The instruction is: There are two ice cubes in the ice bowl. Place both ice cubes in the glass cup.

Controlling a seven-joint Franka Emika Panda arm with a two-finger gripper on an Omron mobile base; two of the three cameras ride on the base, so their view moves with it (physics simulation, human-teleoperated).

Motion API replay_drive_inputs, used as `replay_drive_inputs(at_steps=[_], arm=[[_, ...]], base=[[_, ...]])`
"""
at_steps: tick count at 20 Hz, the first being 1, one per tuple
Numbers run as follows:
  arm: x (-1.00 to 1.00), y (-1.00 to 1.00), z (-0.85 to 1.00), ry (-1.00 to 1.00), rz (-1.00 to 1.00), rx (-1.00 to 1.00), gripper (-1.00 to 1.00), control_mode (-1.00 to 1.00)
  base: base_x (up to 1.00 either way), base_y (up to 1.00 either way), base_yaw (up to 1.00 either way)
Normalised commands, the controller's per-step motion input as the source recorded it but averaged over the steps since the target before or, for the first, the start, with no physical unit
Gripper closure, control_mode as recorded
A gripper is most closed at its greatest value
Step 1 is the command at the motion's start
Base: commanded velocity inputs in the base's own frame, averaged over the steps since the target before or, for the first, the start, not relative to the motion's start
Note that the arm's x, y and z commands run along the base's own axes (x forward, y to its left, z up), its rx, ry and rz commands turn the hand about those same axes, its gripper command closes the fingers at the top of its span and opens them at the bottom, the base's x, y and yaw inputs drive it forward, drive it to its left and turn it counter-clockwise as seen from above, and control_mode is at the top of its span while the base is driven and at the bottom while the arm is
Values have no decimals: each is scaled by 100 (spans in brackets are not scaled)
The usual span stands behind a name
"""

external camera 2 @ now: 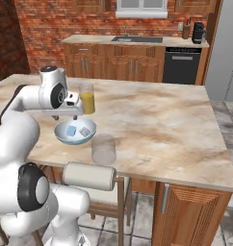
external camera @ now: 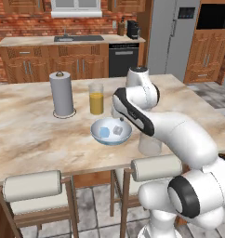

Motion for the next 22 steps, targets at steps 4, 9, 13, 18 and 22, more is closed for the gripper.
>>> replay_drive_inputs(at_steps=[4,9,13,18,22], arm=[[48,0,-48,6,12,-7,-100,-100],[48,4,-50,9,9,-6,-100,-100],[37,6,-42,4,6,-6,-100,-100],[26,2,-35,0,5,-6,-100,-100],[19,0,-38,0,4,-4,-100,-100]], base=[[0,0,0],[0,0,0],[0,0,0],[0,0,0],[0,0,0]])
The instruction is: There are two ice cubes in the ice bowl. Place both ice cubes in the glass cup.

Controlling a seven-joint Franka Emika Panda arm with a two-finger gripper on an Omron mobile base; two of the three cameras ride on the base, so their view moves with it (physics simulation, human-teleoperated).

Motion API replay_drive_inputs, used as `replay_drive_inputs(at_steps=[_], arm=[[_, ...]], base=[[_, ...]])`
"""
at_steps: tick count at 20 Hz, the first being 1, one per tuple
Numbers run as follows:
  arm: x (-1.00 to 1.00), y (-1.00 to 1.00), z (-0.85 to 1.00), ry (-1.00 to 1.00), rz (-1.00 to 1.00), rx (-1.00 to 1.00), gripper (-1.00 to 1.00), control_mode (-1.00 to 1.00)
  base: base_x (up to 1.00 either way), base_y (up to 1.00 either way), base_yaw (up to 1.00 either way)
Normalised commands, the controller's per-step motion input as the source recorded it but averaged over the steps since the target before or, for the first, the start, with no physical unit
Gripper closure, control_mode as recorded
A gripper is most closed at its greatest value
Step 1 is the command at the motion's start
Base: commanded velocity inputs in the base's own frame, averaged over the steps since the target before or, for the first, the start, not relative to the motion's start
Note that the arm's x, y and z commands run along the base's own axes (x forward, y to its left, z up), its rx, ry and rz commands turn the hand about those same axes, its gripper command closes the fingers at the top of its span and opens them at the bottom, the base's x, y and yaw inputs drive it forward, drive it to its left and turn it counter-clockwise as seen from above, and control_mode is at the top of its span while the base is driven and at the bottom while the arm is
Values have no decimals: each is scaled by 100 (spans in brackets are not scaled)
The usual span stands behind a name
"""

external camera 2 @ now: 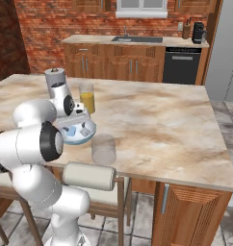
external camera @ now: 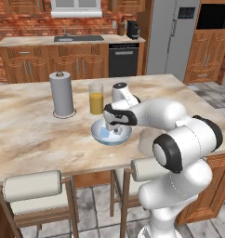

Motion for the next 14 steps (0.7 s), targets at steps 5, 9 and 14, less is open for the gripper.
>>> replay_drive_inputs(at_steps=[5,9,14], arm=[[21,0,-34,0,3,-2,-100,-100],[19,0,-24,-3,0,0,-100,-100],[28,0,-10,-10,0,0,-100,-100]], base=[[0,0,0],[0,0,0],[0,0,0]])
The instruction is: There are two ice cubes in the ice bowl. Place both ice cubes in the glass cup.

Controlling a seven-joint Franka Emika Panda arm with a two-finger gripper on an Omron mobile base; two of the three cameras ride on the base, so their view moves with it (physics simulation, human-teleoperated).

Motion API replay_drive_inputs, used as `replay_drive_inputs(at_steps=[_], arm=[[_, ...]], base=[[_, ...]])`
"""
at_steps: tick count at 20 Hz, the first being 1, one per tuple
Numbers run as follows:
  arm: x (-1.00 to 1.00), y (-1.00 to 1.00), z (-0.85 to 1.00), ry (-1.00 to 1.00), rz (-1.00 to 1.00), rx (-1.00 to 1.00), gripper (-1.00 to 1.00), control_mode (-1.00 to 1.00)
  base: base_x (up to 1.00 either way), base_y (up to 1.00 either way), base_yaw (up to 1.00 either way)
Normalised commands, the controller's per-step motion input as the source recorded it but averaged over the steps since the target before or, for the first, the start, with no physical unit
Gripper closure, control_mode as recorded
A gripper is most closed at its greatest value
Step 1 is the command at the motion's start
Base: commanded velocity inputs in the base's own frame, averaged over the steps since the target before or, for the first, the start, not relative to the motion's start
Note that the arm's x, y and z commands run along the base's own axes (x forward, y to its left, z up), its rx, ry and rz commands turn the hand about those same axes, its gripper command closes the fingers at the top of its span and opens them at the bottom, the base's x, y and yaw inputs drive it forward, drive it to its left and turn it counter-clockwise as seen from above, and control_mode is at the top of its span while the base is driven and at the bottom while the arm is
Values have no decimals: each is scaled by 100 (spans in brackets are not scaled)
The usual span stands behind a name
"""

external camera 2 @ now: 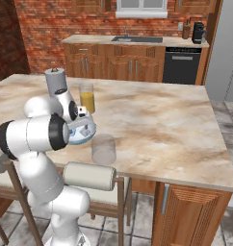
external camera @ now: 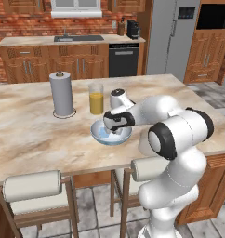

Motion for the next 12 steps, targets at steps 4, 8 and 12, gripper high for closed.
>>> replay_drive_inputs(at_steps=[4,8,12], arm=[[28,0,-12,-12,0,0,-100,-100],[27,0,-16,-6,0,0,-100,-100],[25,0,-17,-1,0,0,-100,-100]], base=[[0,0,0],[0,0,0],[0,0,0]])
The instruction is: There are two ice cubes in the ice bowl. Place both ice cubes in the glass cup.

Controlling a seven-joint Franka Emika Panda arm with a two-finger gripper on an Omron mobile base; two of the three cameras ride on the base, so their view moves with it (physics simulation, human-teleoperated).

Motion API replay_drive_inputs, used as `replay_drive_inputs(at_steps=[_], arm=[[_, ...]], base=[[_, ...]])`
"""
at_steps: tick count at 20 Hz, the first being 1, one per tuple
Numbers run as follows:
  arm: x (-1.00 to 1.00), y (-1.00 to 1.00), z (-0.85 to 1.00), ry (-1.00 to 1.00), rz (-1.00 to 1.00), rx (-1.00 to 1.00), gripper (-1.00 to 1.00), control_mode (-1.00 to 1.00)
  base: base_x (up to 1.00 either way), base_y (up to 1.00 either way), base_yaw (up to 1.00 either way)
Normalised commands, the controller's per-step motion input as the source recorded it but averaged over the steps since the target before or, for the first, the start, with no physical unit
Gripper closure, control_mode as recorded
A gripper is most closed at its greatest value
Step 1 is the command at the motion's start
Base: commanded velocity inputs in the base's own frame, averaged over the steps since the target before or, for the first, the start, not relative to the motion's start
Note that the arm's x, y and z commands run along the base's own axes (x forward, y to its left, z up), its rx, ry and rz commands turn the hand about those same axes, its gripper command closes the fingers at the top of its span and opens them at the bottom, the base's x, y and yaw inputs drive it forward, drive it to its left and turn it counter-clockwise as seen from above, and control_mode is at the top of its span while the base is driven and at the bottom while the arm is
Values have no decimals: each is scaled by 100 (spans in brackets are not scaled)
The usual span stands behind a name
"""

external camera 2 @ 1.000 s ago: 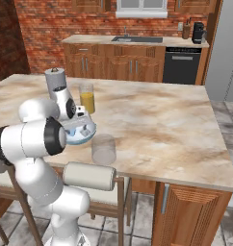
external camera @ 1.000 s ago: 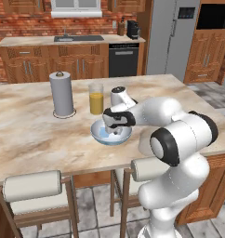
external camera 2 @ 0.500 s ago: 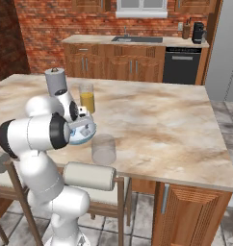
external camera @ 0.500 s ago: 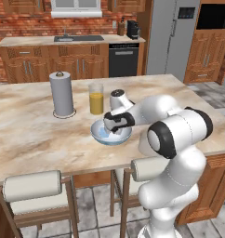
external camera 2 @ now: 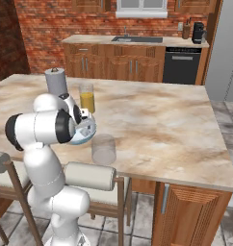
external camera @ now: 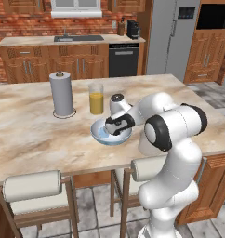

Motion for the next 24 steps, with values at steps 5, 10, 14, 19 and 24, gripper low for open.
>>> replay_drive_inputs(at_steps=[5,10,14,19,24], arm=[[17,0,-19,0,0,0,-100,-100],[22,0,-21,0,0,0,-100,-100],[31,5,-16,0,0,-2,-100,-100],[29,8,-12,1,0,-3,-100,-100],[8,3,-21,7,0,-5,-100,-100]], base=[[0,0,0],[0,0,0],[0,0,0],[0,0,0],[0,0,0]])
